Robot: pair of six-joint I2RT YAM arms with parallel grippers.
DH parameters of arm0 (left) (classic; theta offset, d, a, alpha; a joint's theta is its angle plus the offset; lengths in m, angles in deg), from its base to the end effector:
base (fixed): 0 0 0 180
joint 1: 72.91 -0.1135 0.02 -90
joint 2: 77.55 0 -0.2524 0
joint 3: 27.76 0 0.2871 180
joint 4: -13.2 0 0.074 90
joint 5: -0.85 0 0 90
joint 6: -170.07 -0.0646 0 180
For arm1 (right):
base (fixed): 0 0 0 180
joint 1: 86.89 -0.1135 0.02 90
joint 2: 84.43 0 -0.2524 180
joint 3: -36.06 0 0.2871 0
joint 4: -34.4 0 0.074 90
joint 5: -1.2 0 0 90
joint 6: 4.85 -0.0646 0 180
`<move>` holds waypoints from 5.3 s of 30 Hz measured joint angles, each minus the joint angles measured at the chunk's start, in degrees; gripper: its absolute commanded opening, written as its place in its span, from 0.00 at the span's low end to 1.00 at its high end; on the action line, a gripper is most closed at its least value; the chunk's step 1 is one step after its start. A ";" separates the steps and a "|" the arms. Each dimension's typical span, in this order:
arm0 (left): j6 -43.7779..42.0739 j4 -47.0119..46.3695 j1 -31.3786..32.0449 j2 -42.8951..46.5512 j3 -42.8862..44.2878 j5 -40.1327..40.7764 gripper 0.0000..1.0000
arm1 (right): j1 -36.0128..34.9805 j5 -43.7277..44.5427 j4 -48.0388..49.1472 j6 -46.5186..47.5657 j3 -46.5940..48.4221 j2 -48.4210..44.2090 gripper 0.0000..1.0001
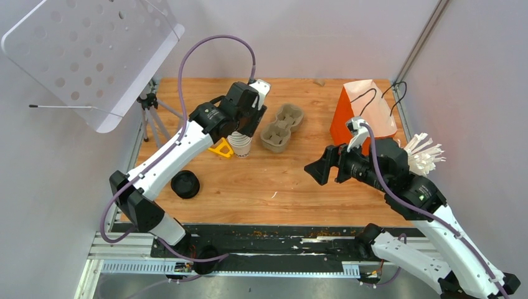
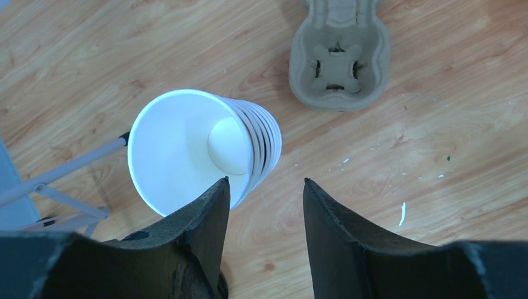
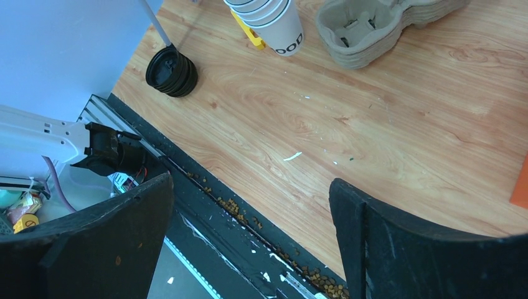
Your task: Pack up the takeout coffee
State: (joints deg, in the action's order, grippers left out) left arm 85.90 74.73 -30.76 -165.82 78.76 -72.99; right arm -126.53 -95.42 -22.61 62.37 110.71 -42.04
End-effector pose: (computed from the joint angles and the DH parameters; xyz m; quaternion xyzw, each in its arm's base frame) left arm 0.2968 -0.2444 0.3624 0.2303 0.8810 -0.0417 0.4111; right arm 0.1507 0.1345 0.3791 -0.1541 0.8272 0.3205 0.4351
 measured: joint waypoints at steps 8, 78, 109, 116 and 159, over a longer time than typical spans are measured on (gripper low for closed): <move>-2.54 -0.26 -3.10 -0.63 0.00 -2.43 0.47 | 0.00 0.02 1.07 0.00 -1.97 -1.99 0.95; -12.63 3.89 -6.21 -2.08 6.32 -10.19 0.00 | 0.00 0.02 4.61 -0.39 -3.74 -0.96 0.94; -13.88 -1.38 -6.25 7.39 -0.61 -14.23 0.00 | 1.60 -2.93 39.65 -25.22 1.84 37.20 0.78; -14.12 -2.08 -6.25 7.37 -1.25 -14.49 0.00 | 1.79 -6.88 44.19 -26.12 6.78 42.14 0.77; -14.08 2.05 -6.29 6.05 7.98 -13.75 0.00 | 1.86 -7.48 36.59 -24.92 16.04 51.52 0.72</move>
State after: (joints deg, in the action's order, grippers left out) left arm 71.82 76.79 -37.05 -159.77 86.73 -86.74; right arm -124.67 -102.89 13.98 37.45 126.75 9.47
